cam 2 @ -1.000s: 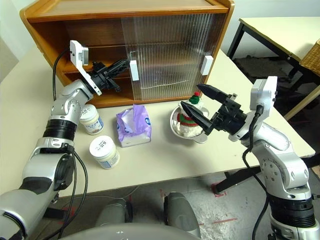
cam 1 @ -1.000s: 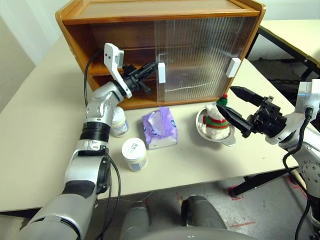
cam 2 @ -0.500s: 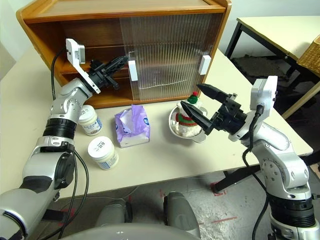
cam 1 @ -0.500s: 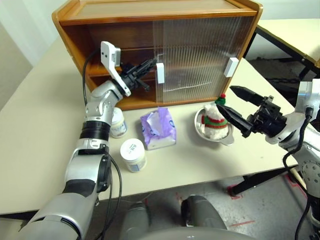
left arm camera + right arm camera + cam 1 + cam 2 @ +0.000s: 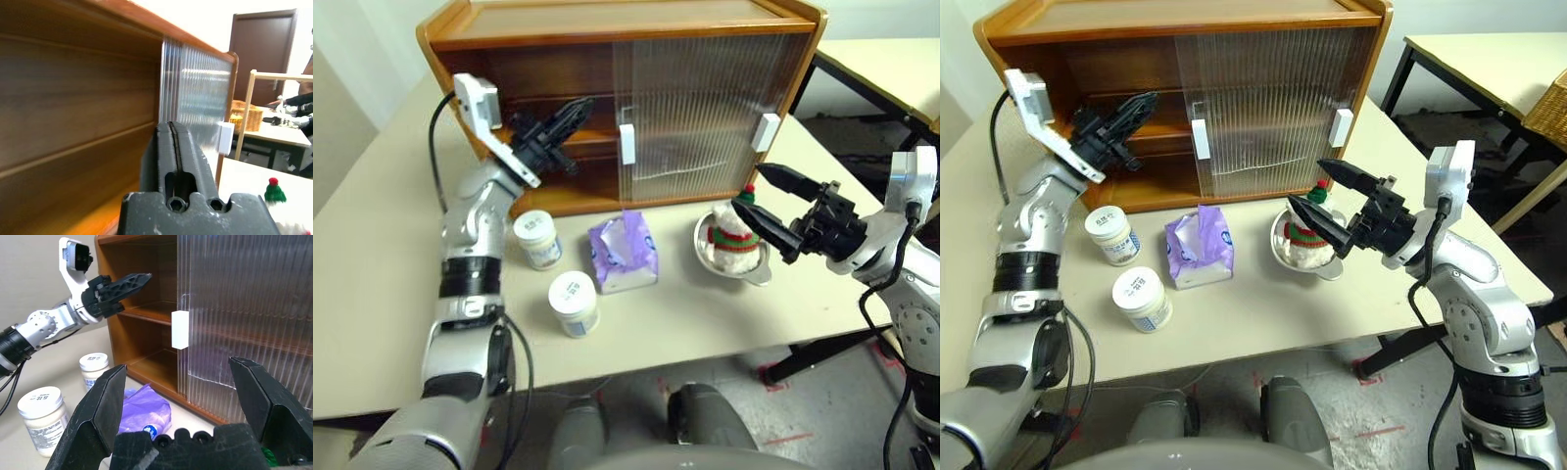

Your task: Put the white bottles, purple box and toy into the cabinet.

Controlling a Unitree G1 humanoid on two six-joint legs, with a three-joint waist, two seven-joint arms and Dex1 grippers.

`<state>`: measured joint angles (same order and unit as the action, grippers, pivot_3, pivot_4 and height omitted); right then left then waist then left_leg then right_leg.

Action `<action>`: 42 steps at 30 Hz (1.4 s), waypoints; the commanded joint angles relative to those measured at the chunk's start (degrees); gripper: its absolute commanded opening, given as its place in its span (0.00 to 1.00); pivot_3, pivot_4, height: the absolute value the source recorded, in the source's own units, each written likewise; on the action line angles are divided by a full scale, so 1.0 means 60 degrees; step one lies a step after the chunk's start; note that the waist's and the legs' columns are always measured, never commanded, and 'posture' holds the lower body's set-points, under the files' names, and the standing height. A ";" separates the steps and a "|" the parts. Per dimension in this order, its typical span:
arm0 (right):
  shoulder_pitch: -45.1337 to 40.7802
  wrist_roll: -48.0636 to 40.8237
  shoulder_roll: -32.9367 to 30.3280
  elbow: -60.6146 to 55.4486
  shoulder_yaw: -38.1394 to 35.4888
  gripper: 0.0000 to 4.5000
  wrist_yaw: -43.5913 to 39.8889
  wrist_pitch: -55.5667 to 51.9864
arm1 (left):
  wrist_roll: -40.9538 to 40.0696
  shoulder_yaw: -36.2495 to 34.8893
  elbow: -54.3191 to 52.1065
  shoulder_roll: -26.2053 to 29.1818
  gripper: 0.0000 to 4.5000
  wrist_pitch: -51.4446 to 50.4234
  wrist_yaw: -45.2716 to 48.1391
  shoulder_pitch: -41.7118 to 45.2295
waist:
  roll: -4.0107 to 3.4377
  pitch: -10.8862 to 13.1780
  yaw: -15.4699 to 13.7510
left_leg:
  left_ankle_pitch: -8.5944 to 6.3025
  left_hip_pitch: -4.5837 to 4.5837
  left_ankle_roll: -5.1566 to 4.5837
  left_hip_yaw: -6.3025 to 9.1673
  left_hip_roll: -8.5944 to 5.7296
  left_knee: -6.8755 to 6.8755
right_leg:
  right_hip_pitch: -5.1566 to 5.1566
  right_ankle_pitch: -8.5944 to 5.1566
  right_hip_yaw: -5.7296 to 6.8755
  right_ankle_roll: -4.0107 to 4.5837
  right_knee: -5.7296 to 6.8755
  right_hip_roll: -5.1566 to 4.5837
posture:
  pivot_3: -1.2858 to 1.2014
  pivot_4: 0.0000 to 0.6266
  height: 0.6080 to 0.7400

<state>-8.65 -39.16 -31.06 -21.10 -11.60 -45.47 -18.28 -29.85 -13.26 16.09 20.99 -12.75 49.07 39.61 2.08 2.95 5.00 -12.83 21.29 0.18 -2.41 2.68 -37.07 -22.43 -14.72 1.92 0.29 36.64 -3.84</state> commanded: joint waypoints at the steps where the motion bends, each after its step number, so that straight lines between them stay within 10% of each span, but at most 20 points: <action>1: -0.0060 0.0109 -0.0017 0.0235 0.0093 1.00 -0.0170 0.0096 | -0.0532 -0.0360 -0.1146 0.0351 0.31 -0.0834 -0.0394 -0.0512 | 0.0000 0.0000 -0.0045 | 0.0000 -0.0002 0.0000 0.0000 0.0000 -0.0001 | 0.0000 0.0000 -0.0002 0.0000 0.0004 0.0000 | 0.50 0.00 1.00; 9: -0.0447 0.0193 0.0036 0.0772 0.0318 1.00 -0.0549 0.0159 | -0.0911 -0.1051 -0.3044 0.1227 0.99 -0.1485 -0.0910 -0.2671 | 0.0002 0.0001 -0.0438 | -0.0004 -0.0043 0.0007 -0.0006 -0.0002 -0.0001 | -0.0001 -0.0001 -0.0070 0.0003 0.0034 -0.0001 | 0.52 0.00 1.00; 24: -0.0877 0.0275 0.0068 0.1119 0.0416 1.00 -0.0868 0.0059 | -0.0324 -0.0856 -0.3254 0.1626 0.99 -0.0690 -0.0215 -0.6009 | 0.0005 -0.0001 -0.0850 | -0.0024 -0.0021 0.0040 -0.0056 0.0007 0.0005 | -0.0037 -0.0005 -0.0079 0.0021 0.0029 -0.0014 | 0.54 0.00 1.00; 42: -0.0745 0.0216 0.0016 0.0770 0.0298 1.00 -0.0633 -0.0068 | 0.0918 0.0158 -0.1033 0.1439 0.99 0.1571 0.0586 -0.5595 | 0.0005 -0.0007 -0.0957 | -0.0024 0.0028 0.0036 -0.0117 0.0008 0.0009 | -0.0113 0.0000 -0.0102 0.0025 0.0036 -0.0010 | 0.52 0.00 1.00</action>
<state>-13.59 -37.57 -30.69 -15.47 -9.40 -49.40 -18.42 -25.50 -13.66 8.97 29.90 -4.54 51.60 5.66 2.11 2.91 -0.74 -12.97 21.47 0.40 -3.12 2.73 -37.01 -23.13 -14.72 1.29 0.44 36.87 -3.90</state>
